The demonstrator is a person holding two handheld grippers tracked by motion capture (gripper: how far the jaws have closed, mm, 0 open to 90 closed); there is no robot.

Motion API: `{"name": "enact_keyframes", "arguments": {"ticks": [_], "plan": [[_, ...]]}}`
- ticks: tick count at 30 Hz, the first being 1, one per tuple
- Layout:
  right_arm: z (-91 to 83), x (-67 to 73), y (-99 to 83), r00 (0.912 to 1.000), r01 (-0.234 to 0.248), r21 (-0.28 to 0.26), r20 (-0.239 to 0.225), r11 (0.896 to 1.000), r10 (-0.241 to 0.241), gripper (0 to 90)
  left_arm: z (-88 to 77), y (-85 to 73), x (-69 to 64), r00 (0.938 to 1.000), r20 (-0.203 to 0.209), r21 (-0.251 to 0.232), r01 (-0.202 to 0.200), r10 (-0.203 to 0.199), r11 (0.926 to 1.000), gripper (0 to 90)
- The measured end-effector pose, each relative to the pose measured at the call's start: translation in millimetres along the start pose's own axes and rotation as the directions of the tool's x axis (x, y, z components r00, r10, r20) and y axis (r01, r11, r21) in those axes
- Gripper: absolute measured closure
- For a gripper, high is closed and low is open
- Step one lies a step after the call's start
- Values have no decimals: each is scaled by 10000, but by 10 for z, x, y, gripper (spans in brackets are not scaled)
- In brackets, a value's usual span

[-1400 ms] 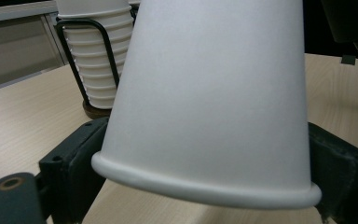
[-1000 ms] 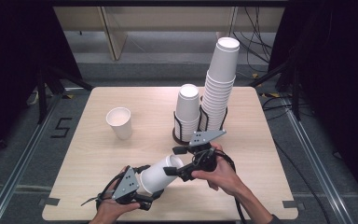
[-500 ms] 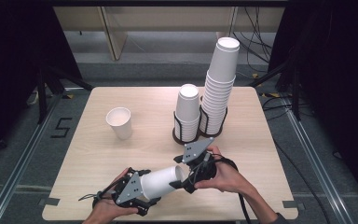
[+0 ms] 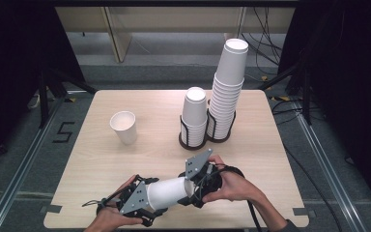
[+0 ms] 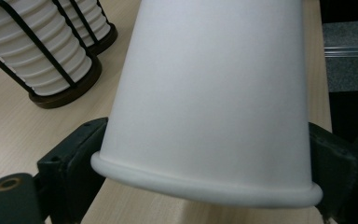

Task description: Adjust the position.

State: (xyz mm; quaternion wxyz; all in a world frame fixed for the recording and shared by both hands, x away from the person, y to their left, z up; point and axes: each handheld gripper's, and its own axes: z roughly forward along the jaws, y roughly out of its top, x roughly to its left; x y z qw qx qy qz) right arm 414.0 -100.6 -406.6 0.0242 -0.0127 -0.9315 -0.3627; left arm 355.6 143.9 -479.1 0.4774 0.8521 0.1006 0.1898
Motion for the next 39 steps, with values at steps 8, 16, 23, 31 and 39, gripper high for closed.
{"name": "enact_keyframes", "arguments": {"ticks": [8,16,23,31,39], "plan": [[-79,-39,-38,9993,-126,-496,-362,9987,108,251,-53,-34,51,9993,229,-1335,337,-309,9905,69],[-79,-39,-53,9992,-165,-341,-361,9993,153,250,-75,-8,53,9998,79,-1059,-181,191,9942,101],[15,56,25,9949,839,850,496,9928,-883,202,-63,45,13,9996,64,-425,-267,270,9987,105],[121,164,103,9823,1438,1762,939,9738,-1620,204,-32,101,-29,9993,63,66,-374,374,9993,104],[213,166,121,9685,1929,2412,1090,9511,-2240,206,-32,109,-37,9990,163,195,-408,405,9990,104]]}}
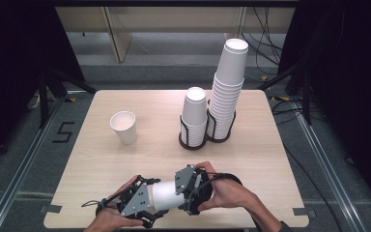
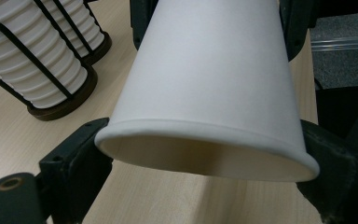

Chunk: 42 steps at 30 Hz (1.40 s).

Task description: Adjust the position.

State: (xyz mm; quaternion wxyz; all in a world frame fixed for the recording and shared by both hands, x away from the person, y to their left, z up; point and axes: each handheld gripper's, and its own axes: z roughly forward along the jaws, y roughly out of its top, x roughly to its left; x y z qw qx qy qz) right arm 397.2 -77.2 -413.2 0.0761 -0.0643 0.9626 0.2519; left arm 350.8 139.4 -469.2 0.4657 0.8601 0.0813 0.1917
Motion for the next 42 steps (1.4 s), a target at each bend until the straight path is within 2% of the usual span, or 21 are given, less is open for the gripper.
{"name": "enact_keyframes", "arguments": {"ticks": [5,7,8,10,12,13,14,17,18,20,21,22,24,27,31,32,34,37,38,40,42], "plan": [[33,6,-7,10000,91,131,-36,9999,-91,218,0,-10,-2,9999,-44,-115,-97,96,9999,103],[33,9,-9,9998,195,155,-63,9997,-194,223,-7,-16,-5,9995,-91,-228,-308,306,9993,97],[19,32,-11,10000,-32,263,42,9996,31,221,-11,-24,-2,9993,-139,-449,-343,337,9984,88],[14,-1,-21,9995,328,69,-20,9994,-328,217,-17,-51,12,9998,-184,-1124,-127,107,9936,65],[-11,-26,-55,9996,240,-376,-130,9990,-245,215,-44,-72,23,9994,-254,-1784,180,-229,9838,48],[-37,-20,-79,9994,-214,-584,-269,9981,199,216,-54,-77,30,9988,-192,-2080,408,-458,9773,32],[-40,-54,-96,9984,-2,-1163,-566,9932,-64,215,-69,-75,38,9977,-126,-2271,614,-660,9719,14],[-68,-100,-163,9957,-199,-1953,-924,9805,18,216,-91,-73,52,9925,223,-2887,1212,-1199,9497,3],[-87,-100,-179,9945,-381,-2111,-1031,9767,165,215,-88,-74,53,9901,300,-3055,1396,-1370,9419,4],[-96,-103,-197,9914,-605,-2477,-1277,9669,294,215,-91,-75,60,9884,413,-3136,1519,-1464,9373,5],[-91,-118,-203,9920,-562,-2608,-1240,9638,243,215,-72,-72,58,9866,515,-3389,1632,-1549,9266,5],[-91,-107,-201,9877,-784,-2724,-1516,9590,377,214,-88,-66,56,9862,470,-3248,1652,-1586,9312,8],[-80,-106,-198,9861,-816,-2871,-1622,9544,355,214,-85,-57,44,9861,549,-3443,1664,-1571,9240,8],[-54,-106,-194,9838,-857,-2947,-1762,9518,340,213,-102,-46,46,9867,562,-3521,1627,-1528,9217,28],[-11,-113,-213,9789,-1006,-3098,-2009,9455,384,216,-113,-44,62,9802,918,-3635,1970,-1754,9105,47],[3,-124,-219,9812,-917,-3192,-1905,9432,309,217,-118,-44,72,9782,987,-3593,2060,-1824,9102,53],[3,-121,-230,9763,-1186,-3113,-2096,9429,536,219,-125,-36,77,9791,1018,-3524,2008,-1759,9141,68],[5,-112,-228,9767,-1228,-2969,-2053,9470,623,210,-131,-15,80,9830,944,-3263,1800,-1575,9280,76],[1,-104,-223,9786,-1258,-2851,-1928,9502,717,201,-127,-9,75,9827,877,-3206,1830,-1632,9294,77],[-17,-100,-215,9836,-1184,-2564,-1630,9593,778,181,-130,-2,73,9855,742,-3003,1682,-1528,9389,78],[-36,-91,-202,9919,-906,-2356,-1077,9676,667,178,-123,1,73,9842,666,-2923,1764,-1641,9399,78]]}}
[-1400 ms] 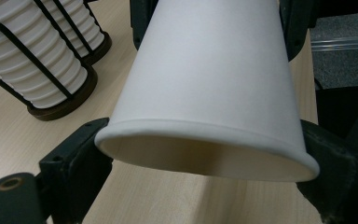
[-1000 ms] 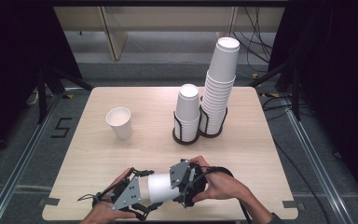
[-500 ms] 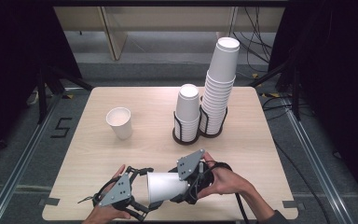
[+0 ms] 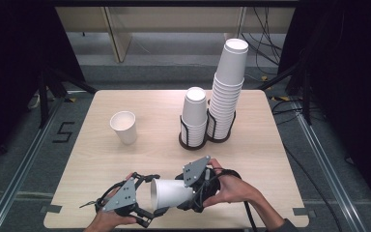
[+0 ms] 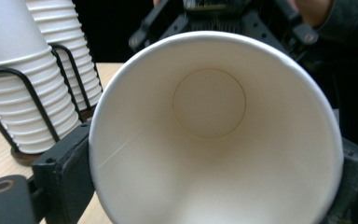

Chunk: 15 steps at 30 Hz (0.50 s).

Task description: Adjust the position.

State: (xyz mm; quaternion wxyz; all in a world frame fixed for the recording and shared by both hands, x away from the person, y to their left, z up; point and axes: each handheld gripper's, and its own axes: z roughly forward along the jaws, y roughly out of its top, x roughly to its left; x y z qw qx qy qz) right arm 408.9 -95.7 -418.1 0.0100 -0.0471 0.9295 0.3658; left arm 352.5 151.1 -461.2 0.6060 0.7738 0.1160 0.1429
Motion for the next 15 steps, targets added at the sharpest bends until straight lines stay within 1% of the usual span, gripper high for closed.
{"name": "enact_keyframes", "arguments": {"ticks": [1,2,3,5,7,10,11,12,14,15], "plan": [[-13,8,13,9997,189,179,159,9997,-192,177,-8,7,9,9999,-80,308,-77,79,9995,78],[-14,24,30,9990,263,270,345,9993,-272,174,1,8,7,9999,-122,377,-63,68,9993,77],[-10,35,46,9981,416,379,430,9984,-432,174,14,3,5,9999,-130,318,-56,61,9995,77],[-5,73,87,9966,537,595,590,9968,-573,174,16,12,-3,9997,-172,684,-133,145,9976,76],[10,106,118,9955,615,773,670,9951,-667,174,32,16,-17,9996,-243,798,-136,156,9967,76],[52,138,141,9936,695,1244,804,9898,-798,176,43,29,-36,9995,-229,856,-180,200,9962,76],[75,135,137,9926,725,1330,871,9885,-845,182,53,31,-39,9997,-180,745,-142,155,9971,76],[93,132,134,9929,761,1370,809,9876,-877,197,45,40,-42,9996,-216,835,-179,198,9963,76],[127,124,121,9928,768,1440,805,9866,-890,203,47,42,-49,9996,-196,764,-165,181,9969,75],[136,122,115,9936,757,1447,726,9866,-868,206,45,40,-49,9997,-179,708,-141,154,9974,73]]}}
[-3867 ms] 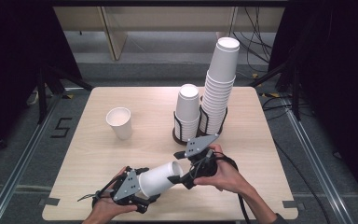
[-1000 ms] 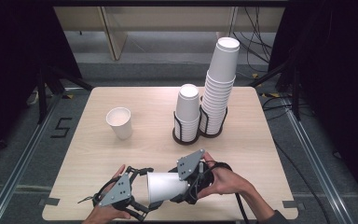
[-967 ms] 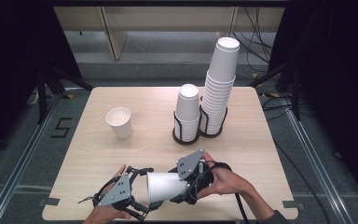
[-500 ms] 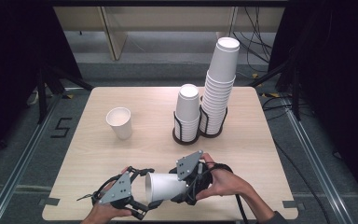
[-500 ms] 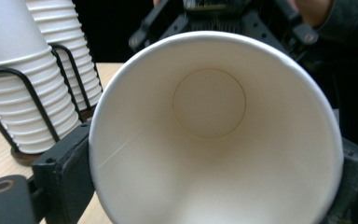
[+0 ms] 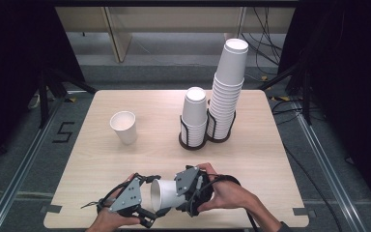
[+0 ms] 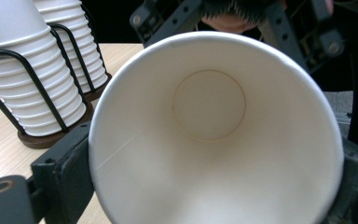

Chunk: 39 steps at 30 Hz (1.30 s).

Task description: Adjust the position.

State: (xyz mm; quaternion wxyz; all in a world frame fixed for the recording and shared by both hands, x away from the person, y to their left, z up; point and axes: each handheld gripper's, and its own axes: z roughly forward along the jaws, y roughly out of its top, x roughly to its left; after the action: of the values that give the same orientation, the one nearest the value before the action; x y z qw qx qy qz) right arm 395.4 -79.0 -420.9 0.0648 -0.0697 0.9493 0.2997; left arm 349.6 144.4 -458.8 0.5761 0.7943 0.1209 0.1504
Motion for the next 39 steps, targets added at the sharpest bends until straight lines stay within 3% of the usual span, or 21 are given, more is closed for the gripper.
{"name": "enact_keyframes", "arguments": {"ticks": [5,7,10,13,15,18,20,23,28,33,36,39], "plan": [[2,-32,-40,9991,-121,-574,-403,9983,98,215,-11,-17,21,9976,-16,-772,692,-696,9946,46],[-8,-74,-70,9989,-208,-1085,-436,9939,162,216,-22,-29,39,9928,-35,-1248,1180,-1194,9851,30],[-53,-97,-105,9946,-864,-1978,-744,9764,730,216,-34,-47,70,9808,-27,-1730,1914,-1948,9661,6],[-83,-134,-132,9911,-1165,-2503,-915,9611,963,216,-30,-76,81,9794,-97,-1720,1969,-2016,9652,3],[-99,-145,-145,9894,-1309,-2707,-971,9537,1082,216,-14,-92,78,9756,-49,-1809,2148,-2193,9598,5],[-100,-152,-149,9887,-1384,-2798,-949,9500,1161,216,-3,-84,68,9753,-149,-1953,2131,-2202,9573,17],[-86,-148,-147,9869,-1486,-2944,-1044,9441,1228,215,1,-77,57,9730,-79,-2088,2241,-2308,9519,23],[-52,-141,-140,9868,-1484,-2896,-1062,9456,1223,214,2,-71,46,9731,-101,-2164,2227,-2303,9506,48],[-10,-137,-150,9824,-1713,-2988,-1232,9388,1401,214,-3,-79,61,9683,27,-2353,2435,-2499,9409,57],[6,-140,-150,9808,-1780,-2997,-1310,9373,1444,214,-16,-78,69,9722,53,-2333,2288,-2340,9451,81],[17,-142,-160,9768,-1993,-3100,-1387,9296,1631,208,-21,-79,79,9690,161,-2315,2435,-2466,9419,94],[24,-142,-165,9713,-2255,-2911,-1409,9298,1914,180,-20,-75,79,9699,114,-2315,2392,-2433,9430,103]]}}
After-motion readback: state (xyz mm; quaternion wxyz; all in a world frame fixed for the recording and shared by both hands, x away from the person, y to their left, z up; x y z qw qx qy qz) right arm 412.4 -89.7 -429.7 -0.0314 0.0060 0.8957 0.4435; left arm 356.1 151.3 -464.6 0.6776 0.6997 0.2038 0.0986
